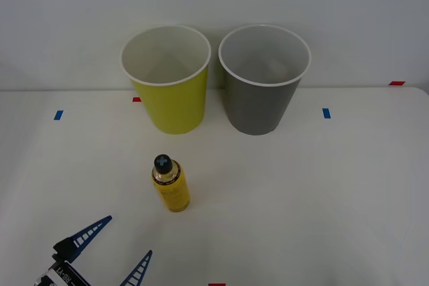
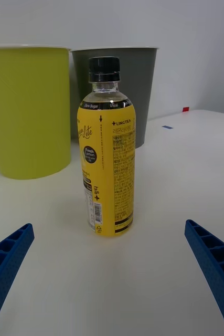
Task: Put cans in the gray bin and PET bottles in the light green bin.
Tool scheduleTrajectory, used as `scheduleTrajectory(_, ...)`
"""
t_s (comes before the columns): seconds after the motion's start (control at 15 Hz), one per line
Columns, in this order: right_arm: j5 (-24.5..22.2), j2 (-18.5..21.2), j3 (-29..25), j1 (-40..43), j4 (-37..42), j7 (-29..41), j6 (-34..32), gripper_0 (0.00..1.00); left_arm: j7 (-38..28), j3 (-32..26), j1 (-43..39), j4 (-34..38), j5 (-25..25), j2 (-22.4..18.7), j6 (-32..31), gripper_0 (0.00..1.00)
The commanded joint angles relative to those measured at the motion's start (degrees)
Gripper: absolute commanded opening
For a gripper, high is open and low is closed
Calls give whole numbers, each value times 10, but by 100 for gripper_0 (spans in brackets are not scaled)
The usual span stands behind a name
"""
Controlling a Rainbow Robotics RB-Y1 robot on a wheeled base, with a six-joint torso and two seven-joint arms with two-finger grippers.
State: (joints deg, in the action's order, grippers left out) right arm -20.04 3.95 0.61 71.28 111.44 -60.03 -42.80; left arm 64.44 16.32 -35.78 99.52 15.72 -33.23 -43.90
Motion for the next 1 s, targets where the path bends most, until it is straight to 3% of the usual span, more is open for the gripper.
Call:
scheduleTrajectory(0.07,0,0,0,0,0,0,0,100,1,26,47,-11,-9,-18,22,100)
scheduleTrajectory(0.27,0,0,0,0,0,0,0,100,1,57,106,-41,-30,-30,22,100)
scheduleTrajectory(1.0,0,0,0,0,0,0,0,100,-3,113,213,-42,-89,-33,87,99)
